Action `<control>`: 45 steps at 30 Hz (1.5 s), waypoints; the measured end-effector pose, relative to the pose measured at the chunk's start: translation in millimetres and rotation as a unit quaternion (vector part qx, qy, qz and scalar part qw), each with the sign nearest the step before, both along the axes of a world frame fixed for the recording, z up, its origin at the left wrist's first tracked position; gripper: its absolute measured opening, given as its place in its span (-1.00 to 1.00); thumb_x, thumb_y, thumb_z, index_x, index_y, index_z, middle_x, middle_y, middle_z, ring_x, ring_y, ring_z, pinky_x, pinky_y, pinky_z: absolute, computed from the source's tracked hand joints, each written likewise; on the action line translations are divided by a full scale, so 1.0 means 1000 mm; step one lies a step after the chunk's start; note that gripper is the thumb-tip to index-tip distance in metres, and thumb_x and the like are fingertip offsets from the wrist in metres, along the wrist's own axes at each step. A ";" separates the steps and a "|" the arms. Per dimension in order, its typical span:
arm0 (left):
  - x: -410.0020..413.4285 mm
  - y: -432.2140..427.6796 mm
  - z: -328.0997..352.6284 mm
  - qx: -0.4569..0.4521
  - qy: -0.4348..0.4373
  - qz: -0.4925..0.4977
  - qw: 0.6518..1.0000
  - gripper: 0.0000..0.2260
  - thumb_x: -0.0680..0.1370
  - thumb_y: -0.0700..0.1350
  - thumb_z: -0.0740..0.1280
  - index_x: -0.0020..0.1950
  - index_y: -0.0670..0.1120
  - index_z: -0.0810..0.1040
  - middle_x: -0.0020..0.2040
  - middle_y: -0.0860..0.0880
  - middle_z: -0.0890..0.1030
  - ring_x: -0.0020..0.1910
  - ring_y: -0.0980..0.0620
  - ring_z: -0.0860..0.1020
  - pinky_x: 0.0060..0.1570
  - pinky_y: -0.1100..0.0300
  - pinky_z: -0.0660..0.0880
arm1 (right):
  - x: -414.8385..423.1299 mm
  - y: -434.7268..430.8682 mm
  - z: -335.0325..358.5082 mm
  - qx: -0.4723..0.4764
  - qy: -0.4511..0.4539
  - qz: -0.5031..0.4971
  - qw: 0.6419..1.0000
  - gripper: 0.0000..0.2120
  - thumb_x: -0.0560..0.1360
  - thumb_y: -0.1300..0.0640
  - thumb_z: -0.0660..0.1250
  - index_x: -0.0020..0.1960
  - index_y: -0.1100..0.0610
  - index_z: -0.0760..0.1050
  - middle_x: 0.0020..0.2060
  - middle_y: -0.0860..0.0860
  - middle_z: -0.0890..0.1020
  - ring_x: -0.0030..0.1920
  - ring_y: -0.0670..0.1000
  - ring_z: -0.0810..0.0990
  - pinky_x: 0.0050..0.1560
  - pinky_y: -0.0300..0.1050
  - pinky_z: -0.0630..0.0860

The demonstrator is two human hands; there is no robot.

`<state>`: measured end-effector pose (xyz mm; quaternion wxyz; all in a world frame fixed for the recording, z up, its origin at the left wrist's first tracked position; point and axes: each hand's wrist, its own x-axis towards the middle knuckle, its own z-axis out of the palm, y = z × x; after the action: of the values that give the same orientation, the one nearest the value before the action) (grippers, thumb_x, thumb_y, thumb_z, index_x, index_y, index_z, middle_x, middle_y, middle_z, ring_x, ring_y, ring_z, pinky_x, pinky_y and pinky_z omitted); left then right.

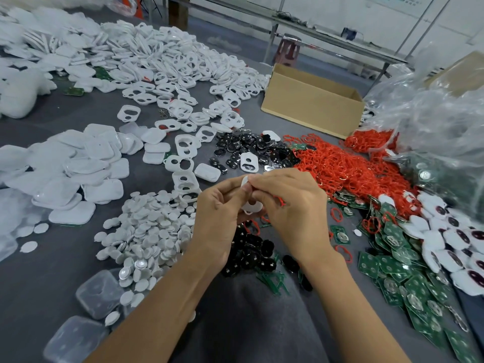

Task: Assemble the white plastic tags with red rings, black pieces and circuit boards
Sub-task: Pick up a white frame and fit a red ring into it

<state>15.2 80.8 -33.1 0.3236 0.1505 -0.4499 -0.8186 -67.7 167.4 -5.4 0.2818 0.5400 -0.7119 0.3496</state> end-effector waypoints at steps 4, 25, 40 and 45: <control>0.001 -0.002 0.000 0.017 0.013 0.003 1.000 -0.88 0.52 -0.20 0.33 -0.03 -0.14 0.66 -0.26 -0.06 0.69 -0.31 0.08 0.65 -0.30 0.20 0.61 | 0.006 -0.006 -0.008 -0.017 -0.009 0.001 1.000 -0.80 0.40 0.38 0.44 -0.02 0.20 0.69 -0.07 0.02 0.72 0.02 0.02 0.68 -0.01 0.02 0.57; 0.002 0.000 0.003 -0.106 0.003 0.001 0.994 -0.75 0.51 -0.08 0.31 0.16 -0.04 0.63 0.00 -0.16 0.65 -0.10 0.09 0.64 -0.03 0.19 0.59 | -0.007 0.005 0.017 -0.026 -0.463 0.099 0.880 -0.88 0.45 0.34 0.43 -0.11 0.13 0.65 -0.33 0.04 0.69 -0.33 -0.06 0.62 -0.27 -0.19 0.54; 0.000 -0.001 -0.001 -0.165 -0.060 0.048 0.983 -0.81 0.58 -0.20 0.34 0.09 0.03 0.67 0.04 -0.10 0.66 -0.09 0.03 0.63 0.05 -0.02 0.60 | -0.004 0.007 0.019 0.029 -0.449 0.053 0.892 -0.87 0.49 0.15 0.42 -0.17 0.21 0.66 -0.35 0.37 0.54 -0.40 0.07 0.36 -0.35 0.00 0.32; 0.001 -0.001 -0.001 -0.193 -0.070 0.064 0.977 -0.80 0.57 -0.23 0.36 0.05 0.05 0.67 0.00 -0.04 0.67 -0.08 0.02 0.64 0.02 0.05 0.61 | -0.001 0.001 0.012 0.037 -0.376 0.010 0.926 -0.84 0.50 0.13 0.41 -0.21 0.18 0.65 -0.39 0.32 0.58 -0.45 0.20 0.45 -0.39 0.06 0.41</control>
<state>15.9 79.4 -34.6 0.3658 0.1707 -0.6103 -0.6816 -69.1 168.6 6.6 -0.0305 0.3862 -0.7722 0.5036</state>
